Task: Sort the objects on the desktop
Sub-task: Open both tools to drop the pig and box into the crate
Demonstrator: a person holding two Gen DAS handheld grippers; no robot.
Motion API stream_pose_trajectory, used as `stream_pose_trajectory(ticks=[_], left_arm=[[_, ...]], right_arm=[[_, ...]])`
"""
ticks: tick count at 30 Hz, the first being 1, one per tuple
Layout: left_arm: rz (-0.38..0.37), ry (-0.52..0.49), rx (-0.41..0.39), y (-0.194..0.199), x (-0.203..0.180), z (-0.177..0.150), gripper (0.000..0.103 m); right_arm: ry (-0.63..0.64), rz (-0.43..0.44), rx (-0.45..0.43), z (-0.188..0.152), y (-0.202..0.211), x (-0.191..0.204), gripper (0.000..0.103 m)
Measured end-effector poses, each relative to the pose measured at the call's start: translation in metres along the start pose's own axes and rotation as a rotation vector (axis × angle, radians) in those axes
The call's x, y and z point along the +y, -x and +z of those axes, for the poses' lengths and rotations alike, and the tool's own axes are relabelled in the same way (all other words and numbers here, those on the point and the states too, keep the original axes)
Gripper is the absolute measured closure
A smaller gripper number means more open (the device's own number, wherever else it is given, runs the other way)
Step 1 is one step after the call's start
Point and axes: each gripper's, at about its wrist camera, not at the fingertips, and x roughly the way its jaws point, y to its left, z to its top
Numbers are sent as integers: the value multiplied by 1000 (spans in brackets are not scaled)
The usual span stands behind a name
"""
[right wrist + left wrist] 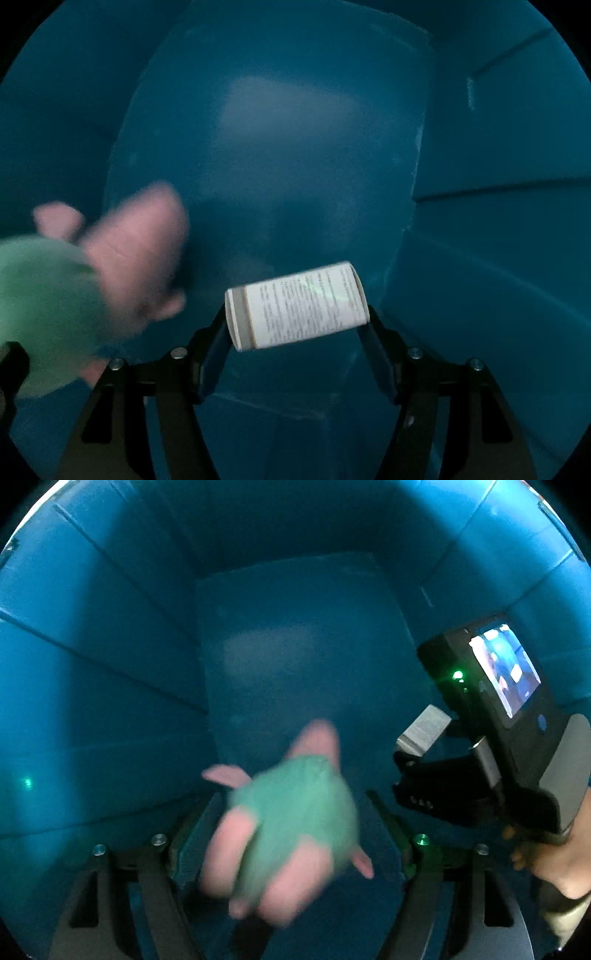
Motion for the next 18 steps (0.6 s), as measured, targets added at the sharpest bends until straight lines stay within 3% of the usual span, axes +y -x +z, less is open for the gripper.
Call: stream_pose_trajectory(ticks=[1, 6, 12, 18], left_arm=[[0, 1, -11, 5, 0, -2, 26], [-14, -3, -57, 23, 9, -9, 26], [-39, -25, -122, 51, 16, -6, 26], [-71, -36, -308, 109, 20, -29, 21]], right_arm=[[-11, 1, 4, -1, -1, -2, 20], [-17, 9, 10, -9, 1, 7, 17], [1, 21, -47, -8, 17, 0, 12], [14, 48, -183, -22, 76, -4, 12]])
